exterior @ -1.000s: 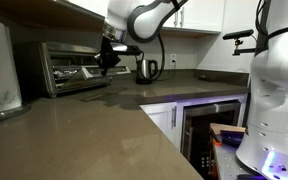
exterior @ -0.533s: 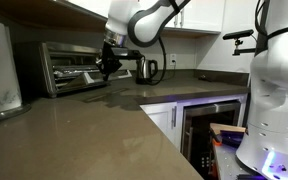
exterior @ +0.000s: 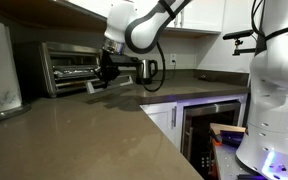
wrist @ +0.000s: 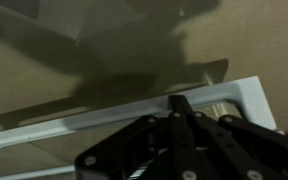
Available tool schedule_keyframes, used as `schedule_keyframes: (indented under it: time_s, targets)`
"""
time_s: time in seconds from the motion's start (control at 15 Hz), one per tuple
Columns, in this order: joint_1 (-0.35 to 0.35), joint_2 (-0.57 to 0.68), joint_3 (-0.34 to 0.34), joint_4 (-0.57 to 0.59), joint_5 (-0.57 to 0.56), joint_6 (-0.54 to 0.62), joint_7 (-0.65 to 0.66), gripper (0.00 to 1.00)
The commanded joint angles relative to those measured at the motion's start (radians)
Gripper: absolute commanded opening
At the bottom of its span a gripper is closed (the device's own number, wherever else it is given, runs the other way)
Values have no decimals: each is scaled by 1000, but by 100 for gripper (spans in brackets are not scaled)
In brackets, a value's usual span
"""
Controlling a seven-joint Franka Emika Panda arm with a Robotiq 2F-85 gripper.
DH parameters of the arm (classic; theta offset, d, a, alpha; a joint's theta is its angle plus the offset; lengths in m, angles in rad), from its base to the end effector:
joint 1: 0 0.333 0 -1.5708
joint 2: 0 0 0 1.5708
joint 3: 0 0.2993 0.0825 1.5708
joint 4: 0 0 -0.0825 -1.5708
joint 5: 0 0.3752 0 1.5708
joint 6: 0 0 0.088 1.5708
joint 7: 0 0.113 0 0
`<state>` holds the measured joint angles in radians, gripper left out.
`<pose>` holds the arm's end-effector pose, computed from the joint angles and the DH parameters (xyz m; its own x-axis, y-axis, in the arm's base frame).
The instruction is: Open the oven
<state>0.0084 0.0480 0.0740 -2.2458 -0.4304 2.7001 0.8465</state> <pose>0.5533 0.0586 0.3706 0.8121 -0.3668 0.4538 -0.3899 -0.9197 -0.0456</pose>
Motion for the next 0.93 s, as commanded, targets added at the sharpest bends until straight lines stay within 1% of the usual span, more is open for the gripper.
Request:
schedule_keyframes:
  time_s: [0.0, 0.13, 0.27, 0.47, 0.53, 0.67, 0.87]
  targets:
    - [25, -59, -21, -38, 28, -42, -39, 0]
    - [31, -111, -18, -58, 32, -117, -44, 0]
    - [31, -174, -8, -70, 15, -217, -32, 0]
    - [16, -277, 23, -59, -62, -357, 9, 0]
    - [5, -314, 39, -49, -108, -379, 27, 0]
    - [-16, -372, 65, -39, -192, -384, 34, 0]
    - [-43, -424, 78, -31, -247, -350, 32, 0]
